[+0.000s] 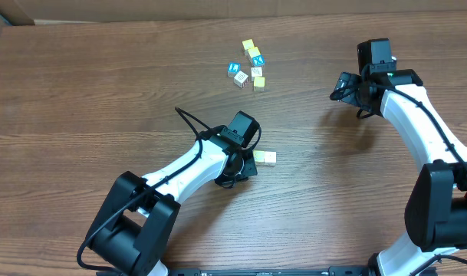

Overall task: Flip 4 blocks
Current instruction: 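Set the white Z block down left of the yellow block, then push the Z block rightward against the yellow block with the left gripper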

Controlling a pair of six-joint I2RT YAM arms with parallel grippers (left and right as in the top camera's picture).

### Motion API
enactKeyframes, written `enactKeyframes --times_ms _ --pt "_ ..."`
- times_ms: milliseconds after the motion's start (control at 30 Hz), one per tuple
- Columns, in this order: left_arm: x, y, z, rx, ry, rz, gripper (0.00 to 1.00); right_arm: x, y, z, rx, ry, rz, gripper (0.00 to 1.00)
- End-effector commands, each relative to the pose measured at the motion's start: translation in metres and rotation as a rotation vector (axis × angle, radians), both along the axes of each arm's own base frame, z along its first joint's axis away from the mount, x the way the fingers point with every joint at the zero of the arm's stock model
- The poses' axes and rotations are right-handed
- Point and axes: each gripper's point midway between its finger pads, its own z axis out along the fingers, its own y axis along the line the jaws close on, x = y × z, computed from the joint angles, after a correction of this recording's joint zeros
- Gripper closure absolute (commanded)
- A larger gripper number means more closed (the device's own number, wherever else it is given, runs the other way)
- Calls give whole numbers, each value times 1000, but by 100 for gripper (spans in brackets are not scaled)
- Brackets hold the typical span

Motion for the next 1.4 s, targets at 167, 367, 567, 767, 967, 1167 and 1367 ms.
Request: enactKeyframes --times_ms 167,367,567,767,967,1167,1367 --pt "16 -9 16 -25 -85 -13 96 7 -2 20 -6 -56 -4 0" --pt "15 -12 16 -39 -81 -36 96 7 -2 20 -6 -56 -4 0" --pt "14 -20 42 -87 -105 -140 96 7 -2 20 -6 -56 -4 0" --pt "25 -12 76 -56 -192 -122 96 7 -2 20 -6 -56 -4 0" --pt "24 5 61 52 -169 -107 96 7 -2 20 -6 -56 -4 0" --pt "26 16 36 123 -118 -76 96 7 -2 20 -6 -56 -4 0" --pt "25 22 14 103 -32 -34 96 7 -2 20 -6 -56 -4 0"
